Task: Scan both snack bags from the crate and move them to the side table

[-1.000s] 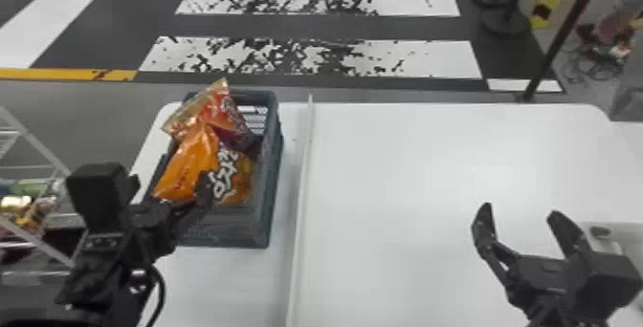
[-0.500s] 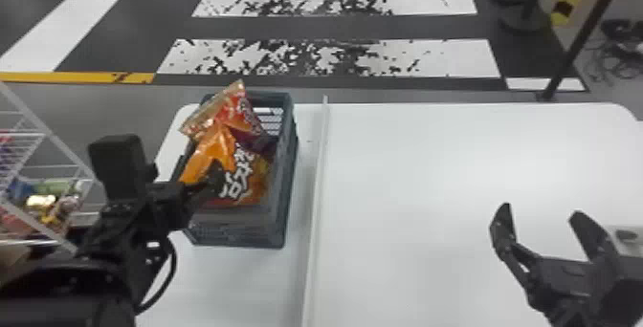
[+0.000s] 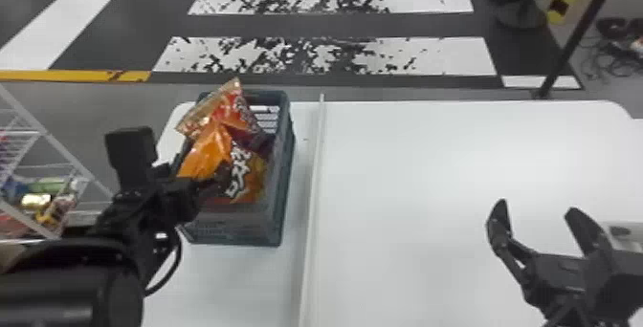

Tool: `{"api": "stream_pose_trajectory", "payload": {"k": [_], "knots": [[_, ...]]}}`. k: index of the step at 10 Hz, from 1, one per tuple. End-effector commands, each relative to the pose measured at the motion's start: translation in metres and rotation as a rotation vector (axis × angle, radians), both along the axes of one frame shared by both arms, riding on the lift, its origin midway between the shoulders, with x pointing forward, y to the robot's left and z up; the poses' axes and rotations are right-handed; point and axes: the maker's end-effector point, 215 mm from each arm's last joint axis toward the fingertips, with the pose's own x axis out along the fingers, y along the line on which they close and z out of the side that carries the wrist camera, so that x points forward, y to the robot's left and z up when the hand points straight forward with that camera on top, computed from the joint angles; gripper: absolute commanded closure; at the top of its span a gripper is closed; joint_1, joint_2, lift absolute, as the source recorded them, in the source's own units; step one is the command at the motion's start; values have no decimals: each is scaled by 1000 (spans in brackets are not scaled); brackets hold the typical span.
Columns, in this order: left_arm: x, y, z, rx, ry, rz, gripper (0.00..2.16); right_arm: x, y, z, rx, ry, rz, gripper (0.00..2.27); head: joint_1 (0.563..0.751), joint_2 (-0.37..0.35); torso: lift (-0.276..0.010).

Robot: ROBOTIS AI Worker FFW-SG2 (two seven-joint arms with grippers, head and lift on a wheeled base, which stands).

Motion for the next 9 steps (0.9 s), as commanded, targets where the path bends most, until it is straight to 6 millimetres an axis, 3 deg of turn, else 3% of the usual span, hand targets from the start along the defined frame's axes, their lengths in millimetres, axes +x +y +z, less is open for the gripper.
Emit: {"api": "stream_pose_trajectory", "payload": {"k": [1, 2, 3, 6, 9], "knots": [[-3, -3, -8, -5, 27, -15, 137, 1, 0, -1, 0, 3, 0, 107, 695, 85, -75], [-2, -8, -8, -15, 27, -35, 248, 2, 0, -2, -1, 8, 0, 107, 695, 79, -75], [-4, -10, -11, -17, 38, -48, 518, 1, 0, -2, 1, 8, -1, 107, 695, 76, -75], [-13, -1, -19, 5, 81, -48, 2142, 2, 0, -2, -1, 8, 0, 107, 695, 70, -75], [-11, 9, 2, 30, 50, -43, 2142, 2, 0, -2, -1, 8, 0, 107, 695, 87, -75]]}}
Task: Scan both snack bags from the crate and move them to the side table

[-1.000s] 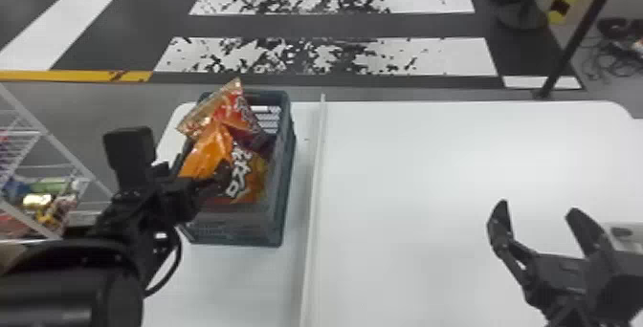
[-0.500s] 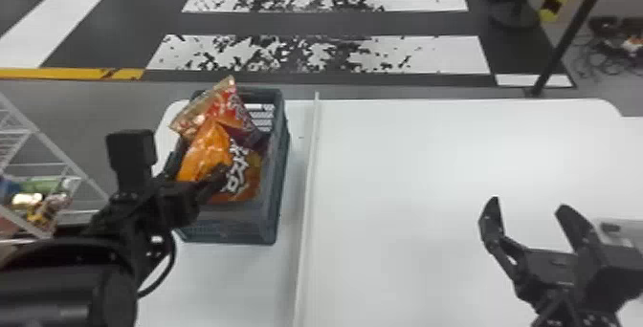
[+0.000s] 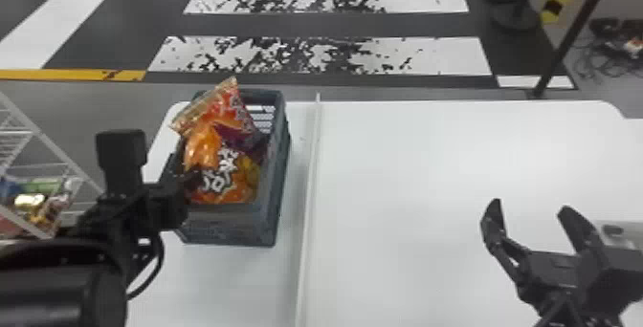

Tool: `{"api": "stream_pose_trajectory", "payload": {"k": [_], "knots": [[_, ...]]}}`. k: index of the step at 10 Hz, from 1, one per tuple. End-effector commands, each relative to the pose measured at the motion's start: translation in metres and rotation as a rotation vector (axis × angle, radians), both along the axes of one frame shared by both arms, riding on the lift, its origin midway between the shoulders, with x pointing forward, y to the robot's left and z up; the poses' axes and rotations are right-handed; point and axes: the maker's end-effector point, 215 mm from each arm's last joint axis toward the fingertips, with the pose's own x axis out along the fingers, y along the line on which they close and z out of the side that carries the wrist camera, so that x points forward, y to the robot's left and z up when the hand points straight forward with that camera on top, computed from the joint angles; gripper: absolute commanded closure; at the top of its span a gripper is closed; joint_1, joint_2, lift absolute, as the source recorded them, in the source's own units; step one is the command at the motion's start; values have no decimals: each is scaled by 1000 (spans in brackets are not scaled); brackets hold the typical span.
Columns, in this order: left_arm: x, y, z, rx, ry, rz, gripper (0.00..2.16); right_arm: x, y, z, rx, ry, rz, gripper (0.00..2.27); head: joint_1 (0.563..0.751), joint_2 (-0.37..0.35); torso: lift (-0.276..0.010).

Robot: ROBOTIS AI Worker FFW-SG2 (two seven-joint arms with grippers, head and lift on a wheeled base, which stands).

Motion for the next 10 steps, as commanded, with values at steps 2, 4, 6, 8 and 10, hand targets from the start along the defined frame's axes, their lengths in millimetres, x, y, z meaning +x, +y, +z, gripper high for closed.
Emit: {"api": "stream_pose_trajectory", "payload": {"k": [2, 4, 6, 8, 10], "knots": [[10, 12, 30, 16, -67, 53, 2142, -1, 1, 0, 1, 1, 3, 107, 695, 101, -75], [14, 9, 55, -25, -126, 67, 2142, -1, 2, 0, 0, 1, 5, 107, 695, 115, -75], [11, 3, 71, -87, -159, 71, 2142, -1, 2, 0, 2, 1, 4, 107, 695, 111, -75], [6, -1, 106, -133, -223, 68, 2142, -1, 2, 0, 2, 1, 4, 107, 695, 104, -75], [-10, 1, 140, -121, -260, 70, 2142, -1, 2, 1, 1, -2, 6, 107, 695, 100, -75]]}}
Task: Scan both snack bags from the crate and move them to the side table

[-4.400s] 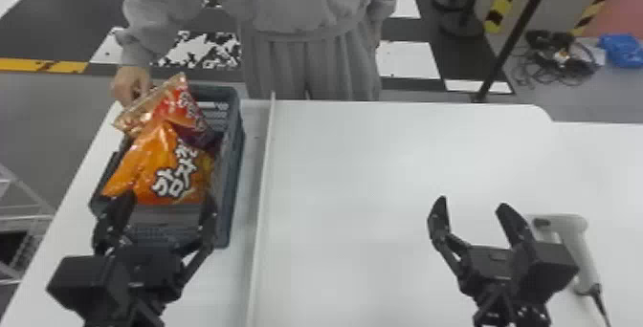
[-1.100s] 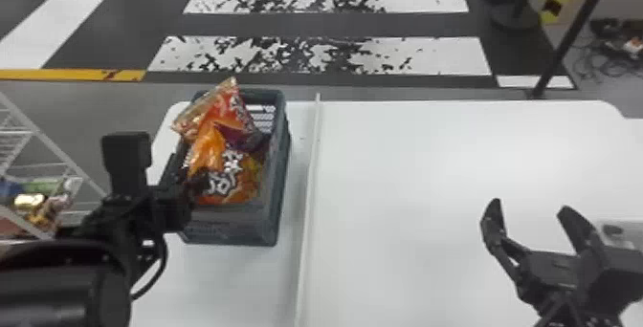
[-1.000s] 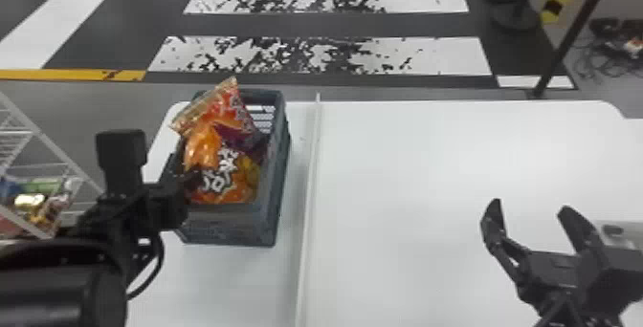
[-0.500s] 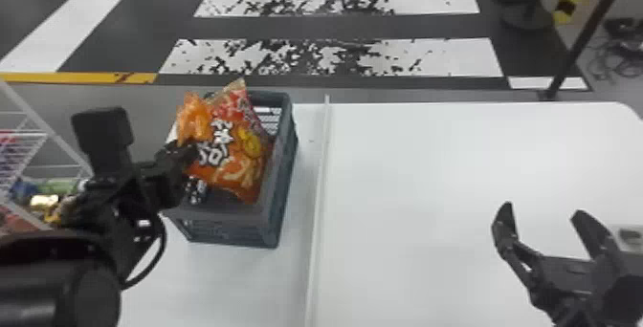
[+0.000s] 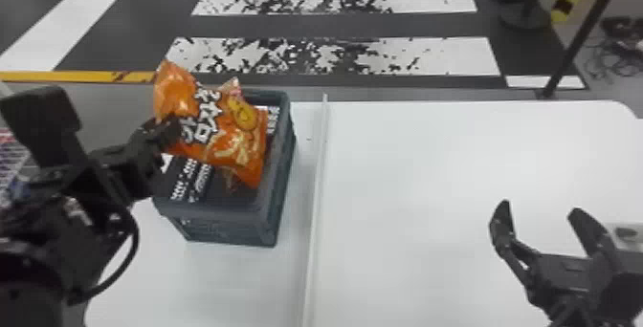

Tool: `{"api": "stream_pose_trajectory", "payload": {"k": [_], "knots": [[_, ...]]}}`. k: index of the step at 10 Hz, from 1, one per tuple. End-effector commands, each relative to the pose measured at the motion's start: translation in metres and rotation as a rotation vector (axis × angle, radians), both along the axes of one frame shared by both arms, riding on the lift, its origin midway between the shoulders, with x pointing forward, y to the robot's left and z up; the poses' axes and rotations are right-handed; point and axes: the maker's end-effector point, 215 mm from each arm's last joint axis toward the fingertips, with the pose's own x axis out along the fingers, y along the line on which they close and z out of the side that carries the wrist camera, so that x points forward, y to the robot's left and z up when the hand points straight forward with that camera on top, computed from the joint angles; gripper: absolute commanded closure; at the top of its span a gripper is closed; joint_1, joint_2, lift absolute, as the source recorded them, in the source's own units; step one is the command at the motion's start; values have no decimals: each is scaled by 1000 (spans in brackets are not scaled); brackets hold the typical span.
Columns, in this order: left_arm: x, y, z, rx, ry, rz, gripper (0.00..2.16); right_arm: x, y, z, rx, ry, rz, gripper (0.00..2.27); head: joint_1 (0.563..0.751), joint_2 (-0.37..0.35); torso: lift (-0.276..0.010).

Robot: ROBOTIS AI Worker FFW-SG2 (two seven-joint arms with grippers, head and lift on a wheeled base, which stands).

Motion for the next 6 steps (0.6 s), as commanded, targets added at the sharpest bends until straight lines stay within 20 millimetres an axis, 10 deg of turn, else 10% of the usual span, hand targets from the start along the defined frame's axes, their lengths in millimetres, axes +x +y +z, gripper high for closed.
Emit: {"api": "stream_pose_trajectory", "payload": {"k": [1, 6], "knots": [[-14, 3, 21, 18, -13, 12, 2142, 0, 2, 1, 2, -3, 3, 107, 695, 101, -75], [-30, -2, 57, 36, -48, 48, 2142, 1, 5, 2, 6, -7, 9, 107, 695, 127, -75]]}}
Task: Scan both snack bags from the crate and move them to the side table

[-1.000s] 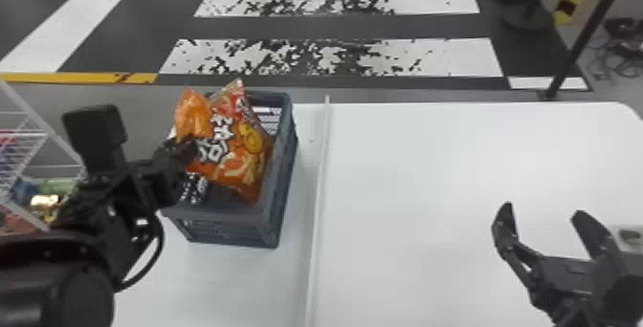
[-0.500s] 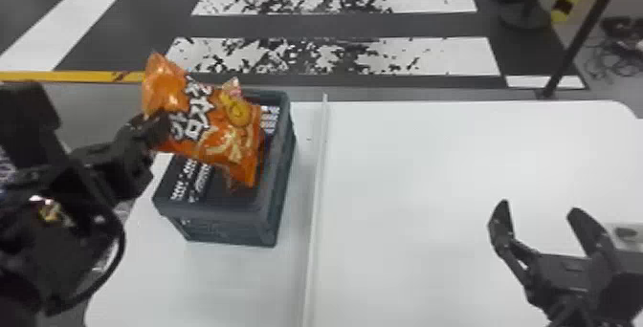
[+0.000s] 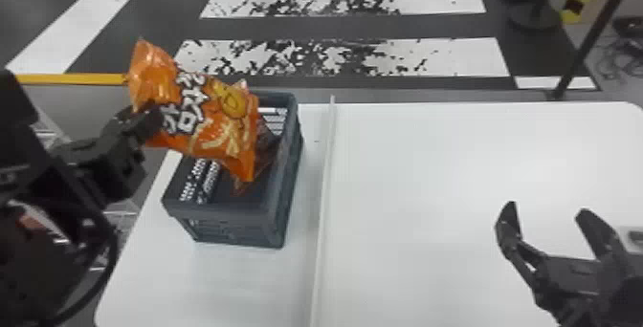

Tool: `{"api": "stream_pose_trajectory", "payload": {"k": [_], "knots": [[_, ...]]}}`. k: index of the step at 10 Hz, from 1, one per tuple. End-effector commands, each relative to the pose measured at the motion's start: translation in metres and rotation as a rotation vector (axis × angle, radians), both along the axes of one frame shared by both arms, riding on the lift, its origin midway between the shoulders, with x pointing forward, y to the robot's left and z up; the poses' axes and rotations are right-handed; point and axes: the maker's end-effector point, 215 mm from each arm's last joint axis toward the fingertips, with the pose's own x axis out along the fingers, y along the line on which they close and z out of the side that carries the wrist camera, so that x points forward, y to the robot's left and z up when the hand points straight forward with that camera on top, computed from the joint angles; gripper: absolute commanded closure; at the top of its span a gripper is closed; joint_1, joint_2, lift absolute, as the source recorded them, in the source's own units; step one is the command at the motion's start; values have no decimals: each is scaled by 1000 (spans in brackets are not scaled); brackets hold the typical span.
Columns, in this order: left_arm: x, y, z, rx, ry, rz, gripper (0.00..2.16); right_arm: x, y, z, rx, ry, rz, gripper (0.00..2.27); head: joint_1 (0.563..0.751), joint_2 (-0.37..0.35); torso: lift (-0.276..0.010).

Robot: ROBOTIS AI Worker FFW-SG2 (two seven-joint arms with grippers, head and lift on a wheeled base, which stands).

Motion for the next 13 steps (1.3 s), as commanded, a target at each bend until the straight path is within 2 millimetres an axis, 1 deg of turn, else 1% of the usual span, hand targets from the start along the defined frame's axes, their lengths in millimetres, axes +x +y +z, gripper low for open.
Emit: {"api": "stream_pose_trajectory", "payload": {"k": [1, 2, 3, 5, 6, 7, 8, 9, 10, 11, 12, 13], "knots": [[-1, -13, 8, -15, -14, -22, 2142, 0, 0, 1, 0, -3, 0, 107, 695, 120, -75], [1, -32, 6, -57, -12, -68, 2142, 0, 0, 1, 0, -3, 0, 107, 695, 109, -75], [6, -58, -12, -108, 17, -122, 2142, 0, 0, 1, 2, -2, -1, 107, 695, 89, -75], [16, -123, -62, -316, 77, -264, 2142, 2, 2, 6, 9, -23, -2, 107, 695, 28, -75], [20, -155, -86, -441, 91, -325, 2142, 3, 0, 11, 15, -40, -10, 107, 695, -23, -75], [22, -183, -104, -509, 102, -362, 2145, 3, -2, 11, 15, -39, -14, 110, 695, -71, -75], [24, -207, -119, -557, 102, -392, 2142, 3, -4, 11, 14, -39, -18, 110, 695, -117, -75], [23, -231, -143, -562, 135, -420, 2142, 3, -4, 11, 14, -42, -18, 110, 695, -137, -75], [22, -248, -166, -562, 167, -432, 2142, 3, -5, 13, 17, -47, -22, 110, 695, -178, -75], [18, -261, -191, -549, 218, -444, 2142, 3, -7, 13, 17, -47, -29, 110, 695, -209, -75], [15, -277, -212, -546, 257, -468, 2142, 2, -11, 13, 14, -47, -42, 110, 695, -236, -75], [16, -302, -223, -575, 263, -517, 2142, 2, -11, 13, 12, -46, -42, 110, 695, -264, -75]]}}
